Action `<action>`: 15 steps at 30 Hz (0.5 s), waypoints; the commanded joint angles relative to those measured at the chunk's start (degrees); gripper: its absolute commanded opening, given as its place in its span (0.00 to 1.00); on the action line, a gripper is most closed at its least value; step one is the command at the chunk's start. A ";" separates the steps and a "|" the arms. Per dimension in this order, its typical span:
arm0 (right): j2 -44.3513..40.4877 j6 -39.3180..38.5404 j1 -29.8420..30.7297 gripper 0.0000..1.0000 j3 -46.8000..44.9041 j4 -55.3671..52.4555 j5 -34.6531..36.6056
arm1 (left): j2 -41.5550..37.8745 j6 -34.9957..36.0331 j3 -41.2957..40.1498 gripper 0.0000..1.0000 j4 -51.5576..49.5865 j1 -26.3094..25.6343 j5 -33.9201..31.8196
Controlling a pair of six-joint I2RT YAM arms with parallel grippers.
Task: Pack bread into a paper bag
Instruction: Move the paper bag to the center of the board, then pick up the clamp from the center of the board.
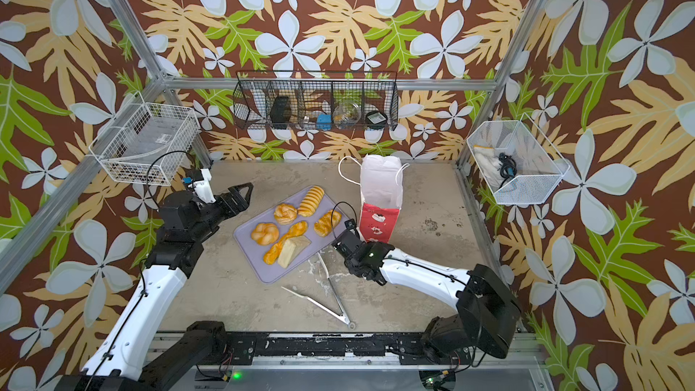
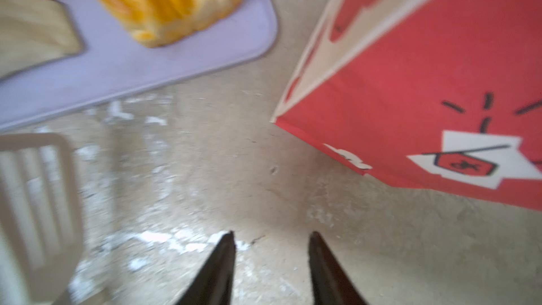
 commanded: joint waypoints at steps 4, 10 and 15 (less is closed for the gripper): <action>-3.75 -3.72 5.80 1.00 0.98 -3.63 -15.43 | 0.79 1.93 3.73 1.00 -0.99 0.05 0.23; -1.83 -4.21 10.94 1.00 -5.47 -0.15 -22.35 | 1.12 2.18 4.67 1.00 -1.13 0.05 0.36; -0.89 -5.63 13.27 1.00 -6.64 1.96 -25.69 | 1.76 1.78 4.59 1.00 -0.92 0.05 0.82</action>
